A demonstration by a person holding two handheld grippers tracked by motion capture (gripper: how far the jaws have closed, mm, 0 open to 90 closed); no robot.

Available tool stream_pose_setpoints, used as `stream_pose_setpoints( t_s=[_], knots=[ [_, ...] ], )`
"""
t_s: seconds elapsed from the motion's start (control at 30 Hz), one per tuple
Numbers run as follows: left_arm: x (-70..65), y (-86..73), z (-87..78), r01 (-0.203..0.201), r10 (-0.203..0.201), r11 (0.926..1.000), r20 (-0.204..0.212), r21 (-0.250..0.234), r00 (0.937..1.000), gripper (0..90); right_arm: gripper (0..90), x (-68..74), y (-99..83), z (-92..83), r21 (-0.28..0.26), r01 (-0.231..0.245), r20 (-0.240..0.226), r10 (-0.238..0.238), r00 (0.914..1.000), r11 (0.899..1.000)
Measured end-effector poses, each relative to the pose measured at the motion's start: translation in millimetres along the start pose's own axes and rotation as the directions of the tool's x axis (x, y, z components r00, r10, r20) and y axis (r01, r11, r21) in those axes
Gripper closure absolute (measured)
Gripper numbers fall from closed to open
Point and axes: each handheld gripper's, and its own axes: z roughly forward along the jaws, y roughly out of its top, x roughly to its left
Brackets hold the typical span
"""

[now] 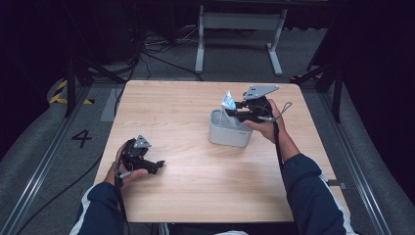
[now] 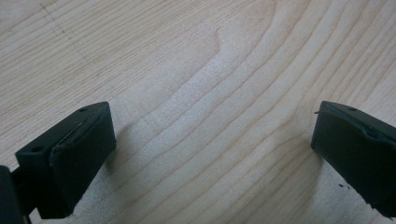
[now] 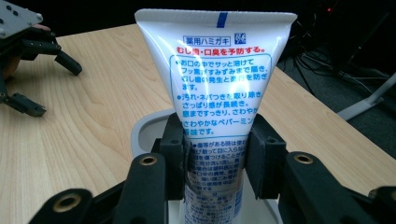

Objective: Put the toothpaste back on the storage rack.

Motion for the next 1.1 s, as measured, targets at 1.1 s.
stream_pose_setpoints(
  t_s=[1.1],
  knots=[
    [0.0, 0.0, 0.0, 0.000, 0.000, 1.0000, 0.000, 0.000, 1.0000, 0.1, 63.8, 1.1, -28.1, -0.6, 0.073, 0.000, -0.011, 0.001, 0.9999, 0.997]
  ],
)
